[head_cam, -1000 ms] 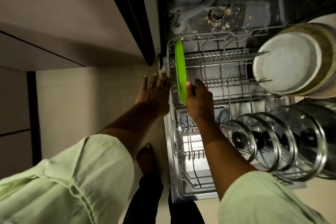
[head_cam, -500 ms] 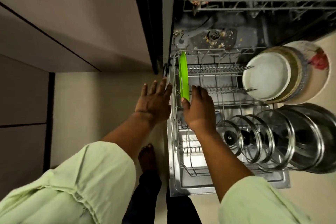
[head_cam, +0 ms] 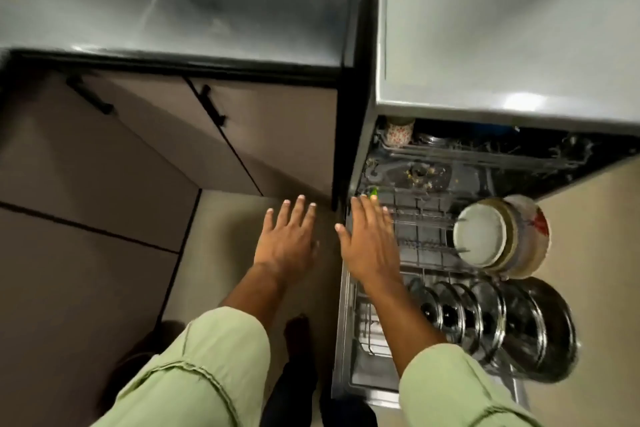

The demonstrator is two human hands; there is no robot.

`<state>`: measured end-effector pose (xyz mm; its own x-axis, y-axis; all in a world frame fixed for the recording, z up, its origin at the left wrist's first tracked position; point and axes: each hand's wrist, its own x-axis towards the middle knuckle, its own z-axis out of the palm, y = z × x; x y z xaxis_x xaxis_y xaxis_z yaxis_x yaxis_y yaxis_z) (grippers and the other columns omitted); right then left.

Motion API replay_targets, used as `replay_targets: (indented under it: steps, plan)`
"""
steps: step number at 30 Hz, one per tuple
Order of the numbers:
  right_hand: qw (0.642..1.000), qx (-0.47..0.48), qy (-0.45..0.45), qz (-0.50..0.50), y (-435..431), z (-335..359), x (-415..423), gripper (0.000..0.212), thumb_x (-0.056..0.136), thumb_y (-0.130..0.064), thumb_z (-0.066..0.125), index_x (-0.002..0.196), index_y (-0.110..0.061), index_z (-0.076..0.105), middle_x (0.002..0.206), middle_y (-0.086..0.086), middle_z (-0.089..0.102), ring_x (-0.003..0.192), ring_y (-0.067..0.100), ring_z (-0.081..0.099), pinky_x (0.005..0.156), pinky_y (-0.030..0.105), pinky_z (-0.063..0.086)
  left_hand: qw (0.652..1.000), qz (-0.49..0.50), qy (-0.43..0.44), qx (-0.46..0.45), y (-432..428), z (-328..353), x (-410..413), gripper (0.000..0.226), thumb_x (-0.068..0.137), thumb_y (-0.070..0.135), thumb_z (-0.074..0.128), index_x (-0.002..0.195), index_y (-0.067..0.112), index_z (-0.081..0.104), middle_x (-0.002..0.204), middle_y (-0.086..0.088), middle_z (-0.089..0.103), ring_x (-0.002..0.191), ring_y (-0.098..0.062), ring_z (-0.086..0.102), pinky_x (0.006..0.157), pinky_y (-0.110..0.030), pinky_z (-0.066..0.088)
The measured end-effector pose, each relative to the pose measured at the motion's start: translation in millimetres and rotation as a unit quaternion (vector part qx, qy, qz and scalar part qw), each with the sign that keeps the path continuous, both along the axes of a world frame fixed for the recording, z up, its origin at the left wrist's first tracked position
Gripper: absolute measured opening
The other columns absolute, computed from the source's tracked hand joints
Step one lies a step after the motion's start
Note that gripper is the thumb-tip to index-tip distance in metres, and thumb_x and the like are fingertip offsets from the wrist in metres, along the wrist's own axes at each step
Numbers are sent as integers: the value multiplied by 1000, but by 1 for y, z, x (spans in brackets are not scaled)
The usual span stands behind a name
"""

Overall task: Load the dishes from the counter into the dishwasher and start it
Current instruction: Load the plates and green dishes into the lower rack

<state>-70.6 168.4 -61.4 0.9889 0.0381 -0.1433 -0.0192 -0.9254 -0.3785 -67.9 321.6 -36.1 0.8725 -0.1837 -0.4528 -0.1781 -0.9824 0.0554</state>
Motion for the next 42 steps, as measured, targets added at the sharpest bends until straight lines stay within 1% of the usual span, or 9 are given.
replay_targets:
  steps: [2,8,14,19,22,27,32,39,42]
  plan:
    - [998,4,-38,40,13,37,0,63,102,-43,38,154,-11,23,161,10,21,151,23,10,122,38,6,999,23,-27,3,11,38,-7,71,103,42,34,159,18,-3,166,-6,-9,153,-27,-5,123,-48,3]
    - [975,1,-175,134,61,125,8,61,90,-33,65,139,0,49,143,22,50,139,35,40,115,49,29,987,96,-125,12,54,131,-25,71,102,40,38,159,18,1,167,-6,-3,153,-28,0,122,-50,5]
    - [944,23,-249,213,124,187,26,63,88,-29,67,140,1,47,143,23,48,139,37,39,116,49,26,966,170,-194,15,116,188,-36,72,102,39,40,159,17,2,167,-7,-3,153,-29,-1,122,-50,4]
    - [914,37,-304,265,183,222,42,62,79,-25,75,130,2,56,134,24,56,131,39,48,110,53,37,946,224,-229,42,176,216,-39,74,100,40,42,159,17,3,167,-8,-2,153,-29,1,122,-50,5]
    - [902,30,-318,292,221,239,52,60,82,-29,70,132,1,55,135,23,56,133,38,47,111,51,36,938,248,-237,45,216,229,-38,75,101,41,42,159,17,1,167,-7,-4,153,-29,-1,122,-50,3]
    - [881,20,-349,319,299,264,63,60,91,-36,60,139,-2,50,143,19,50,140,33,39,116,46,27,922,279,-264,43,298,246,-29,74,100,41,43,159,18,3,166,-8,-1,153,-29,1,121,-51,3]
    - [874,34,-347,338,396,278,77,69,95,-53,30,145,-7,42,151,15,42,146,28,29,121,42,19,906,314,-281,37,396,253,-12,75,99,39,44,159,19,4,167,-8,-2,153,-30,1,121,-52,4]
    - [873,19,-330,359,502,269,100,68,94,-54,31,141,-7,48,145,16,49,141,30,38,116,39,19,900,348,-261,32,505,244,-7,73,102,38,42,159,20,1,166,-7,-5,153,-30,-1,122,-51,4]
    - [869,1,-325,374,532,260,114,60,94,-46,50,138,-5,51,142,17,51,138,32,42,115,43,24,900,363,-241,26,537,235,-1,74,102,38,42,159,21,-1,166,-7,-7,153,-30,-2,122,-52,4]
